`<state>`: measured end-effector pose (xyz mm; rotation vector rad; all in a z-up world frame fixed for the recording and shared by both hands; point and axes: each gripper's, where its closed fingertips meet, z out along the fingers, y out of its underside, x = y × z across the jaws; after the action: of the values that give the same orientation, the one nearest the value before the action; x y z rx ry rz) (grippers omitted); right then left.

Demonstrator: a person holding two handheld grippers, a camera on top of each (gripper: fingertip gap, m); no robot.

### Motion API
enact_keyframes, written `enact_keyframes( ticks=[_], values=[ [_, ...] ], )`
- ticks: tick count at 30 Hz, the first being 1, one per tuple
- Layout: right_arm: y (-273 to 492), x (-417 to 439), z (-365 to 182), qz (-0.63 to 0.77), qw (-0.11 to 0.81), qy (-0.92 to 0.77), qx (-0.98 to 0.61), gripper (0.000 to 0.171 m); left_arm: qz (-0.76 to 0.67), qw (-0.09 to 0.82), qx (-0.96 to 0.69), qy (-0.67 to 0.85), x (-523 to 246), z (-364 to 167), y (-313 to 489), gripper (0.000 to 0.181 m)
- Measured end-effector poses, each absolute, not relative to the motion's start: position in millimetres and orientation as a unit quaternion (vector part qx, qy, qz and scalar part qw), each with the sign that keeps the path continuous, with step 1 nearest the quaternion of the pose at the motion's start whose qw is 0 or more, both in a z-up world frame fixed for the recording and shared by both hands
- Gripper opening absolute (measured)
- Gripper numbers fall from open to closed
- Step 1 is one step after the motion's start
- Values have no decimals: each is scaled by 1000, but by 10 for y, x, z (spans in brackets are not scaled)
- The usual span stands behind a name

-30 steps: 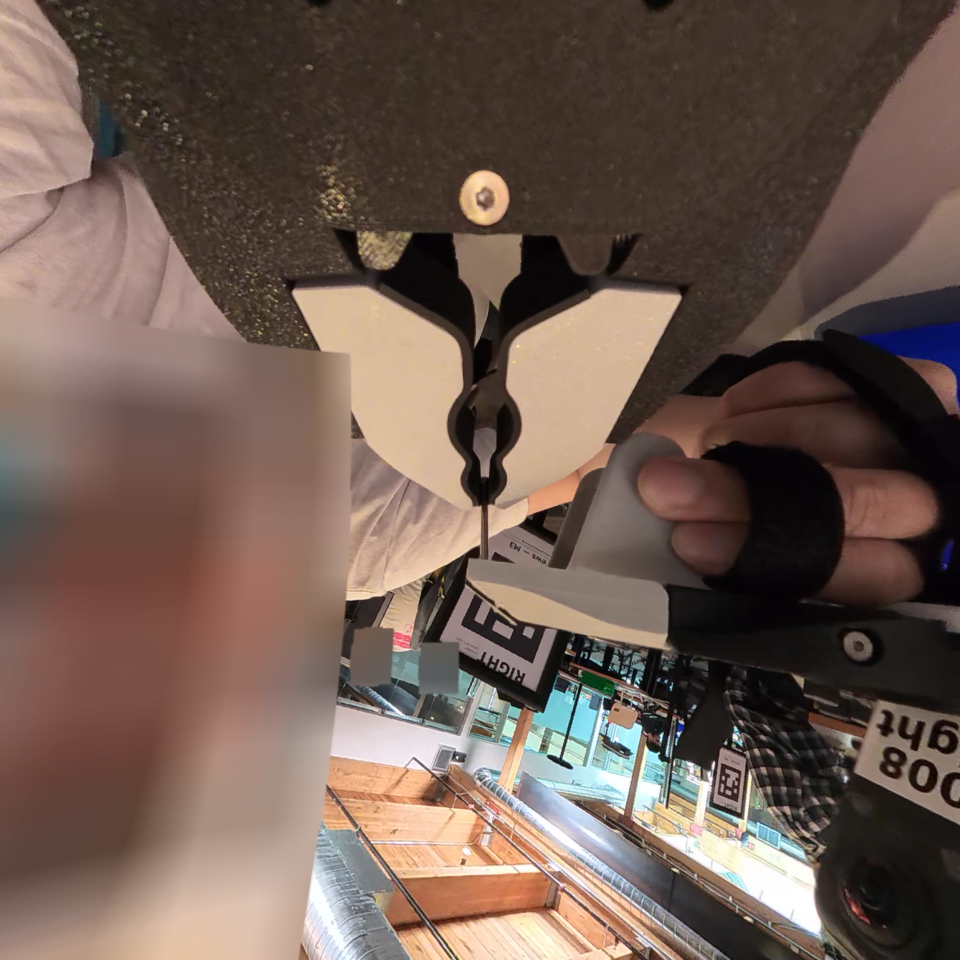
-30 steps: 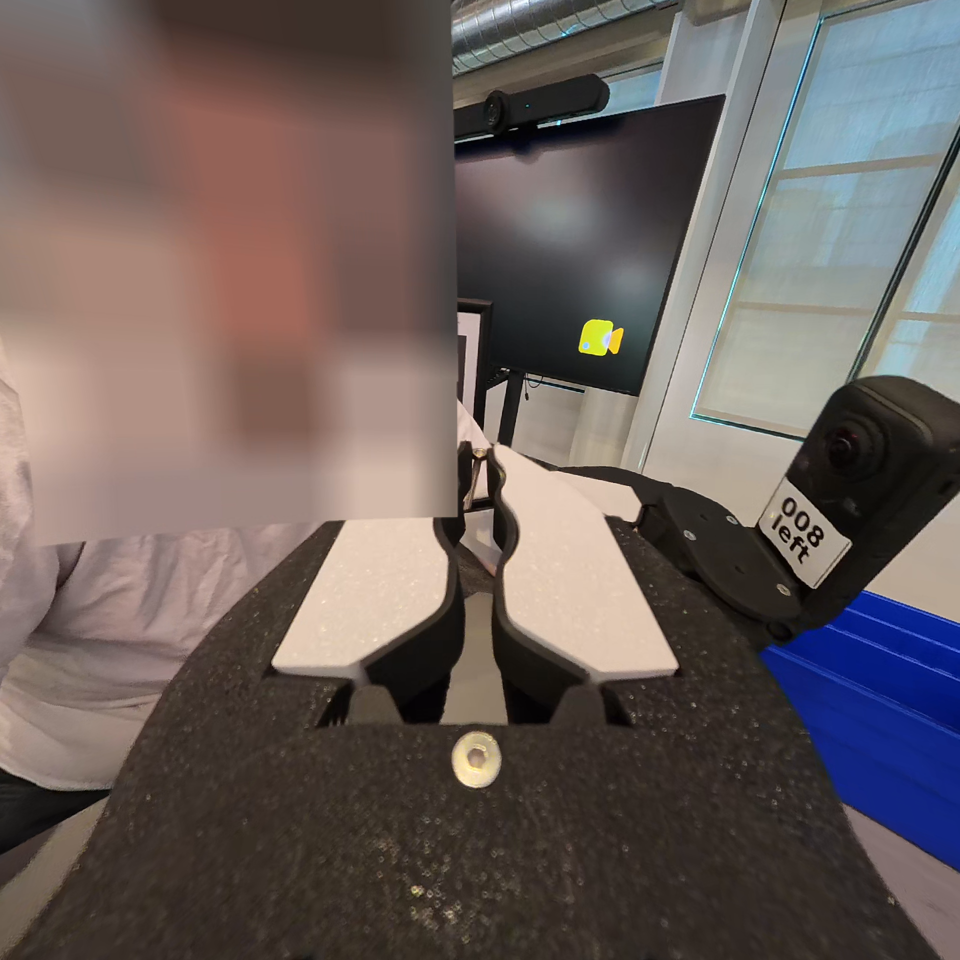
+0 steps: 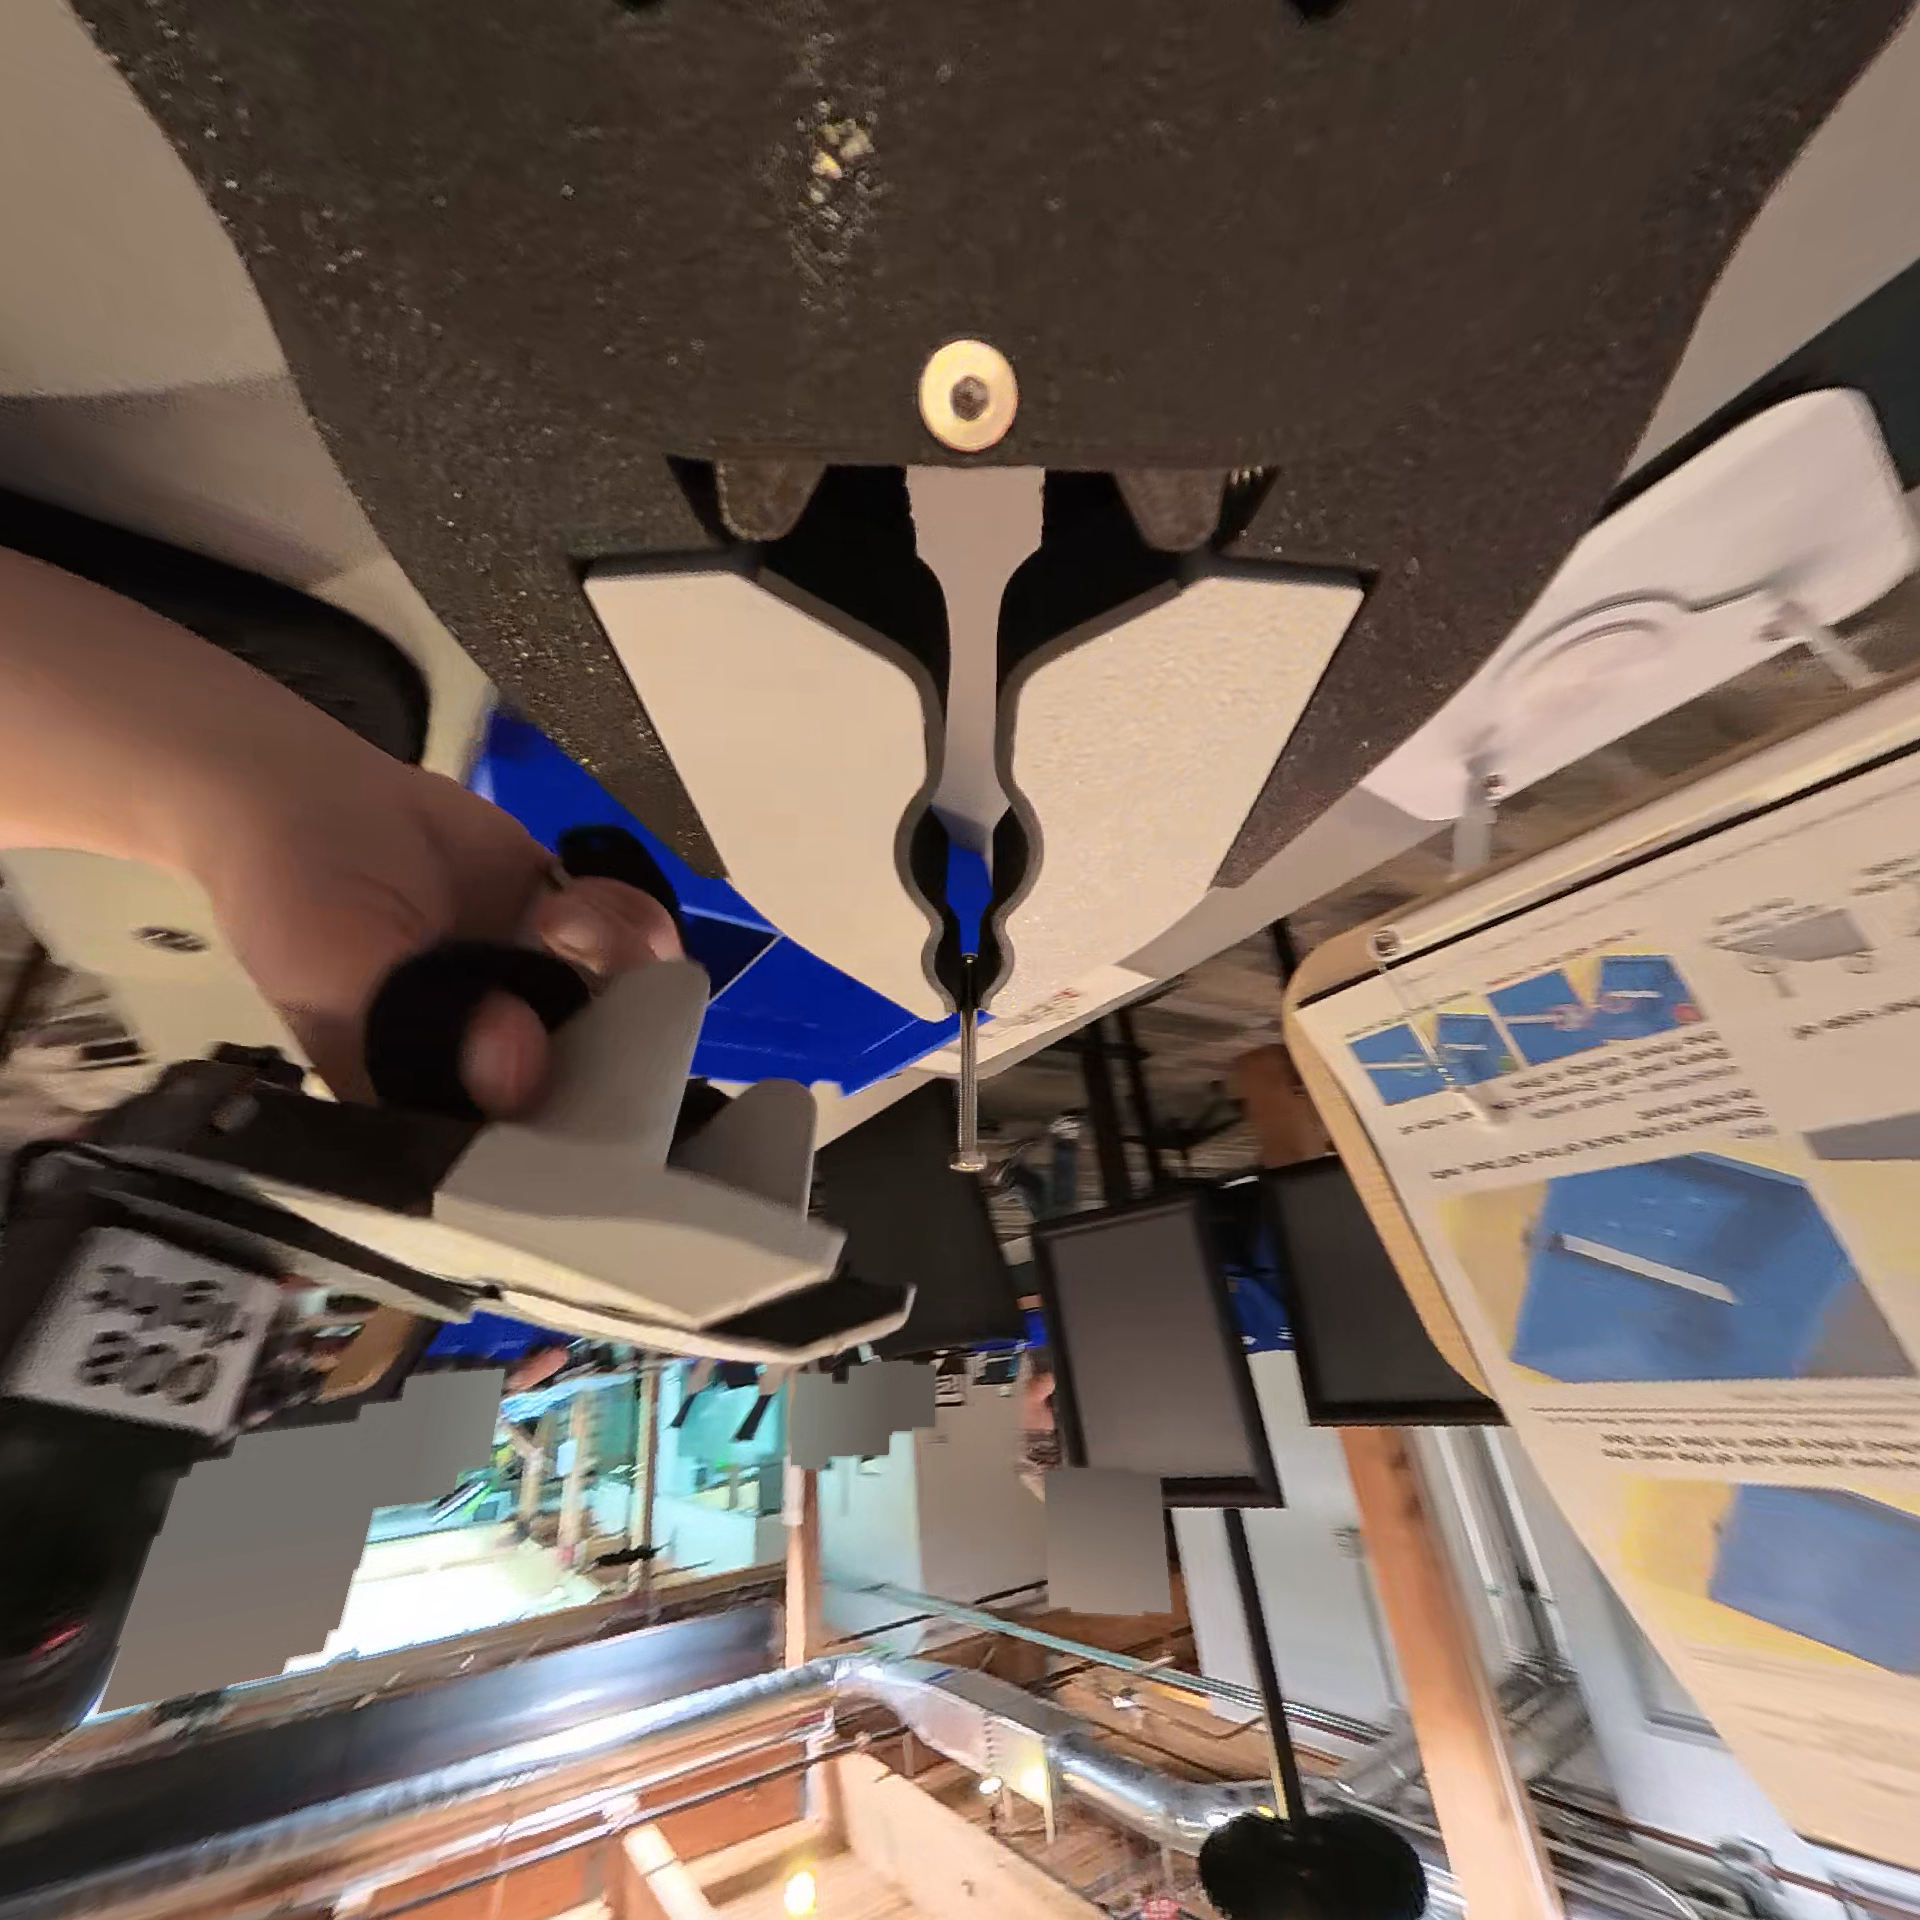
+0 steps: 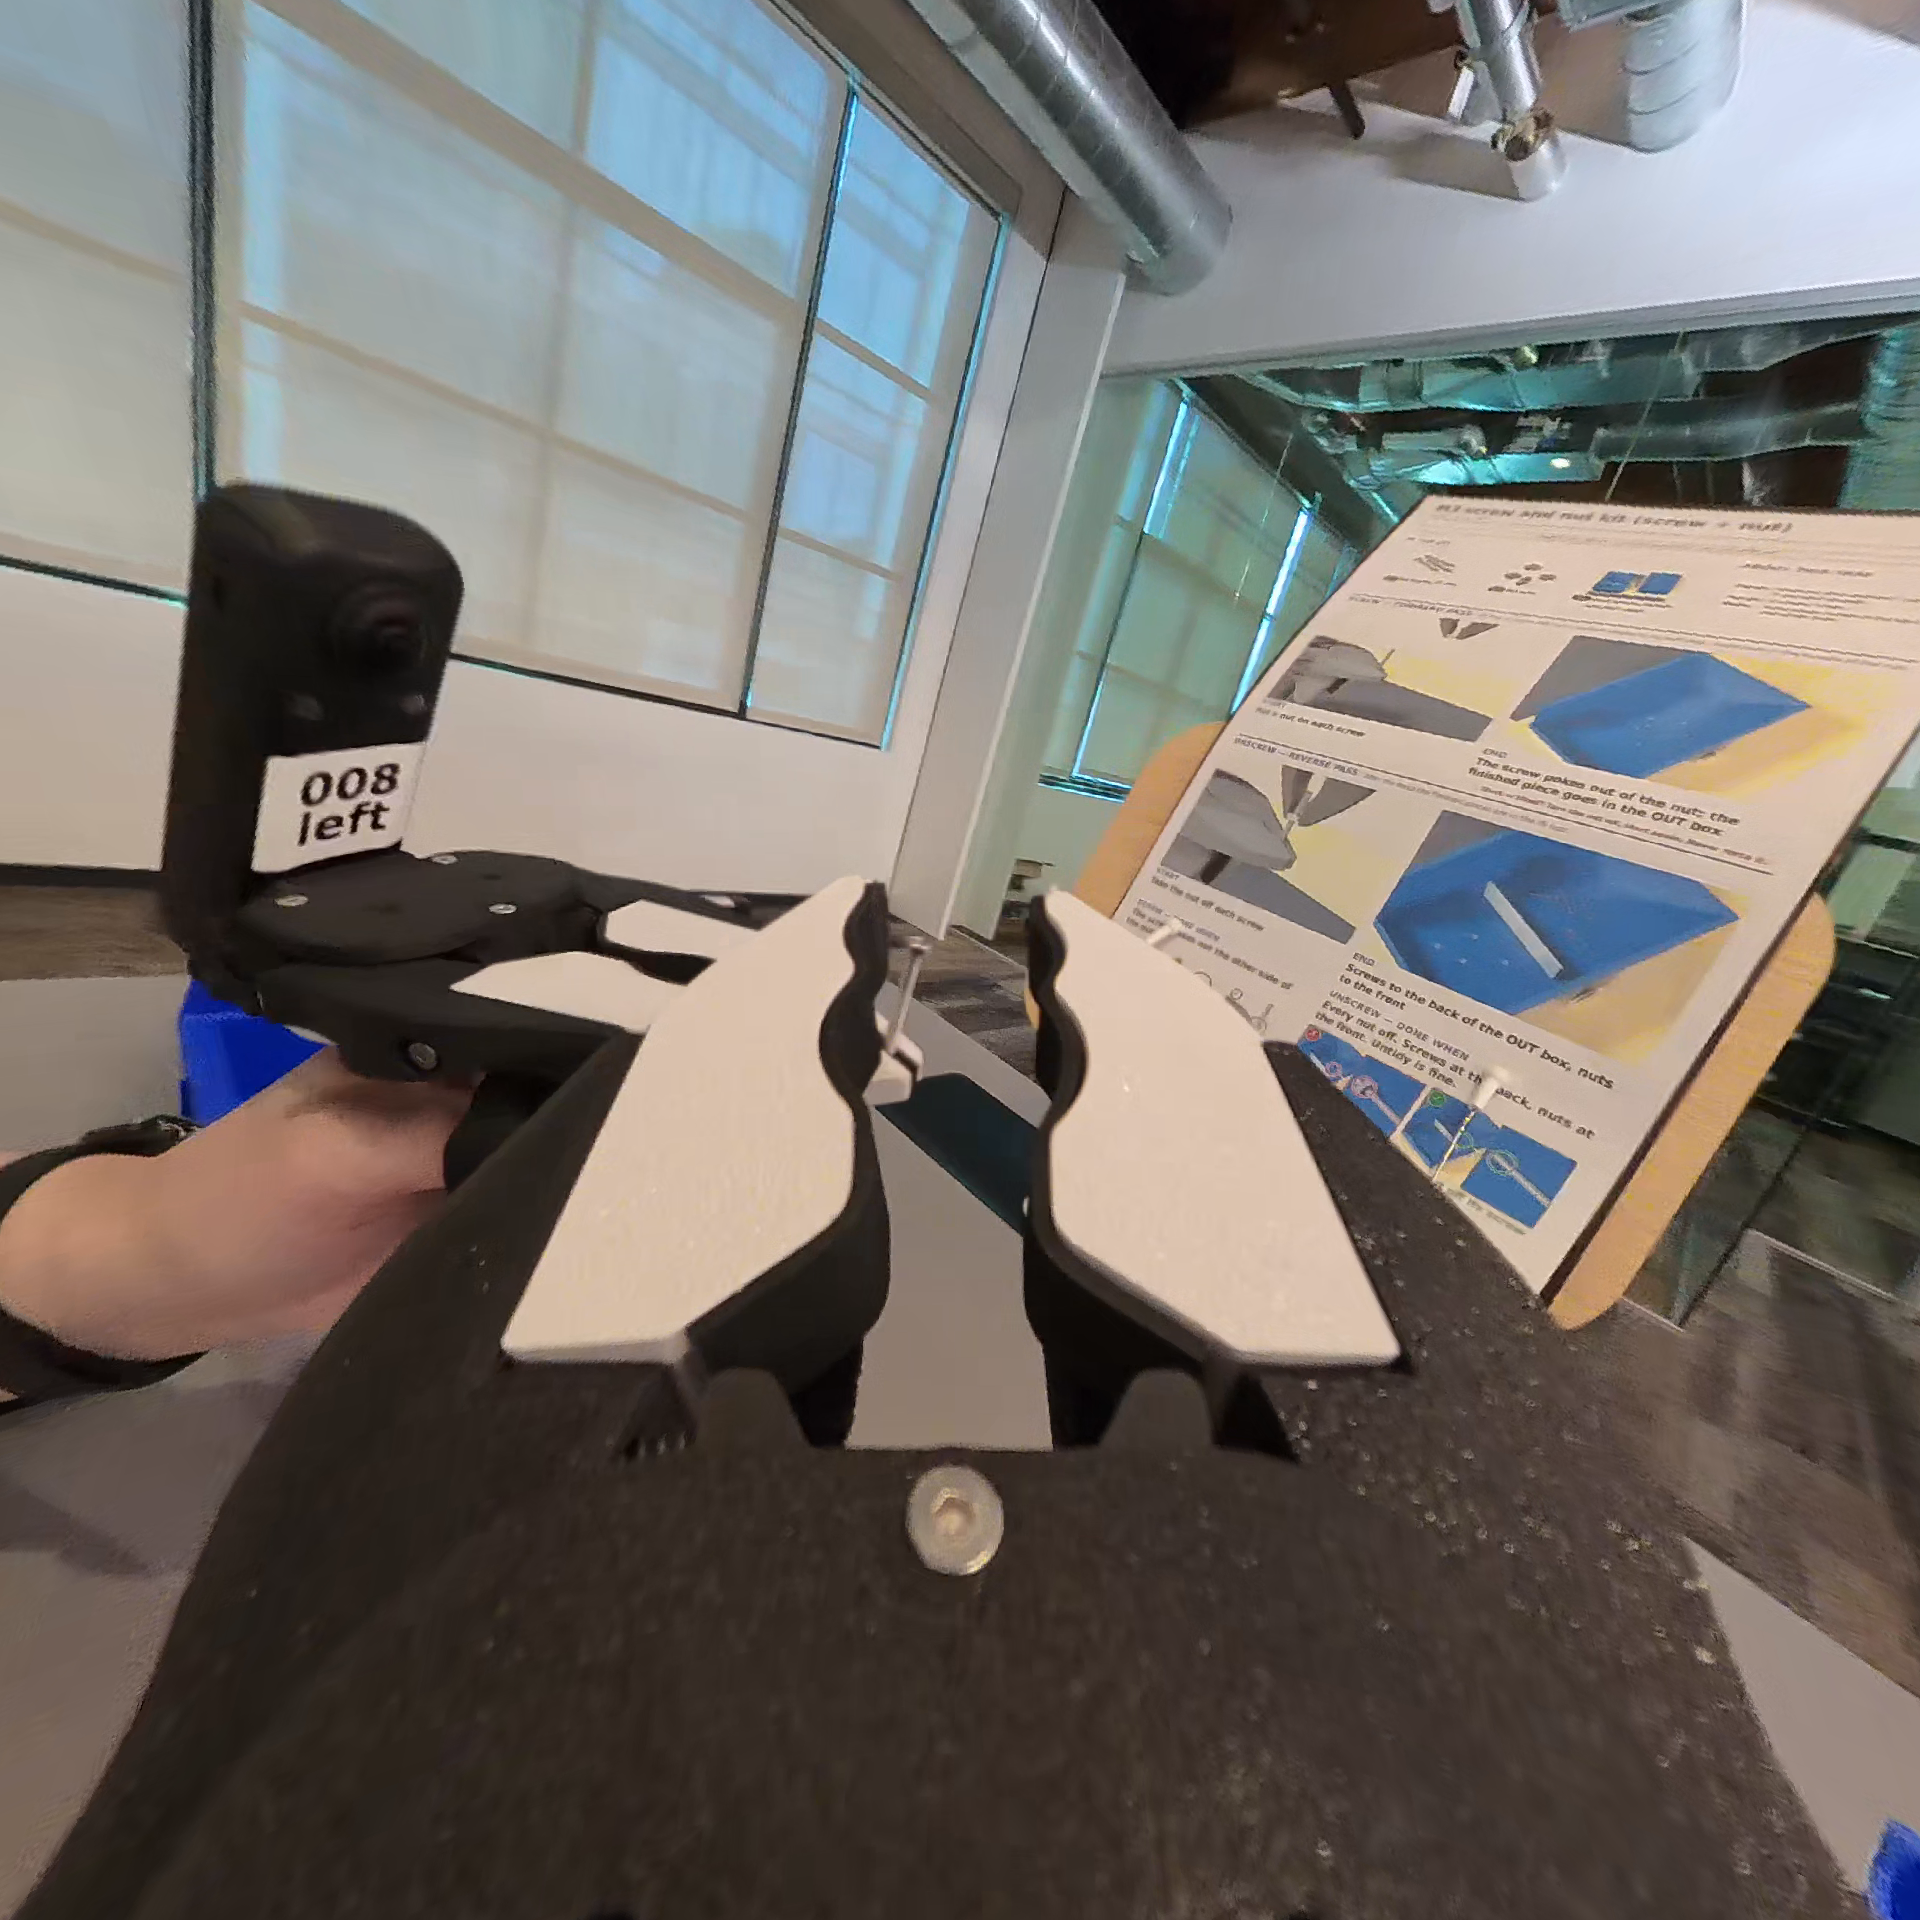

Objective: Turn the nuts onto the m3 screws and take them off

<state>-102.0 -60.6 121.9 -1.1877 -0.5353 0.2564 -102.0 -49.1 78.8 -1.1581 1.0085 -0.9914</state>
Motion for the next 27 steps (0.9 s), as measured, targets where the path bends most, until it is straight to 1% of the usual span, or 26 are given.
enact_keyframes(
  ticks=[8, 15, 20, 23, 25, 27],
  values=[
    [-583, -1119, 1112, 79, 790, -223, -566, 23, -395, 641, -484, 447, -988, 792, -597, 2],
    [-590, -1132, 1100, 82, 789, -224, -566, 15, -397, 642, -482, 445, -995, 807, -616, 2],
    [-559, -1122, 1076, 94, 780, -222, -578, 15, -405, 638, -483, 442, -1000, 809, -619, 2],
    [-558, -1127, 1073, 104, 777, -222, -579, 11, -405, 638, -483, 443, -999, 810, -626, 2],
    [-570, -1148, 1070, 111, 776, -228, -577, 6, -406, 638, -482, 443, -1001, 814, -630, 2],
    [-573, -1153, 1072, 107, 777, -230, -576, 5, -408, 637, -481, 444, -1002, 816, -634, 2]
  ],
)
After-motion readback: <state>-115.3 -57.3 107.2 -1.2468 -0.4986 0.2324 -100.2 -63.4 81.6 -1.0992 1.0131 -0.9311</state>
